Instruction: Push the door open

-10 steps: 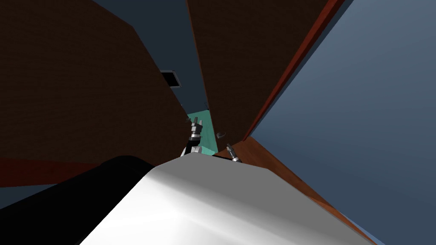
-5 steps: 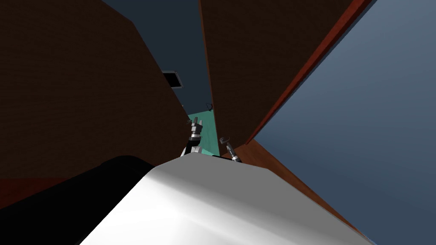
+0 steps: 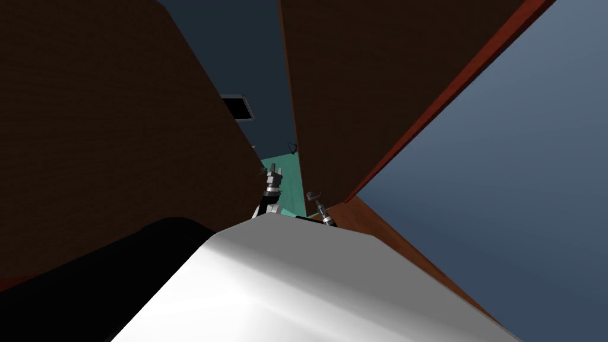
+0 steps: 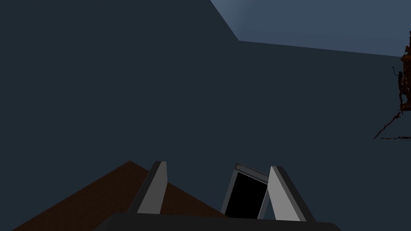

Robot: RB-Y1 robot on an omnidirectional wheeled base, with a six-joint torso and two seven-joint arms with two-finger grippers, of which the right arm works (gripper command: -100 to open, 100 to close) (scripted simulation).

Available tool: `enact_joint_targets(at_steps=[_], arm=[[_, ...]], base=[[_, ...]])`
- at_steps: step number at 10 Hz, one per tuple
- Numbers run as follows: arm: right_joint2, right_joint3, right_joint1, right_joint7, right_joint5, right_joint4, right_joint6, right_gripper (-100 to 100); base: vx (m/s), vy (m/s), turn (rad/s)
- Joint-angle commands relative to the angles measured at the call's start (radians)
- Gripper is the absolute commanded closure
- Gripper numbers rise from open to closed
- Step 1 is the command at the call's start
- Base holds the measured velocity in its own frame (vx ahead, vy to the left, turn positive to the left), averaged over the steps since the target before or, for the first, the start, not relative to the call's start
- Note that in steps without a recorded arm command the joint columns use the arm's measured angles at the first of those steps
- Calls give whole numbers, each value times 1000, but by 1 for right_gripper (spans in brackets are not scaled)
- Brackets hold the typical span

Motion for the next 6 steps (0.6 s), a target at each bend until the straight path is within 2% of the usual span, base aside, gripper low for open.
enact_joint_targets(at_steps=[1,4,5,6], arm=[[0,0,0,0,0,0,0,100],[0,0,0,0,0,0,0,100],[-4,-9,10,5,-3,-5,-4,-100],[-4,-12,15,7,-4,-8,-5,-100]], base=[[-26,-17,2],[-9,-5,0],[-112,-29,-102],[-192,-24,-118]])
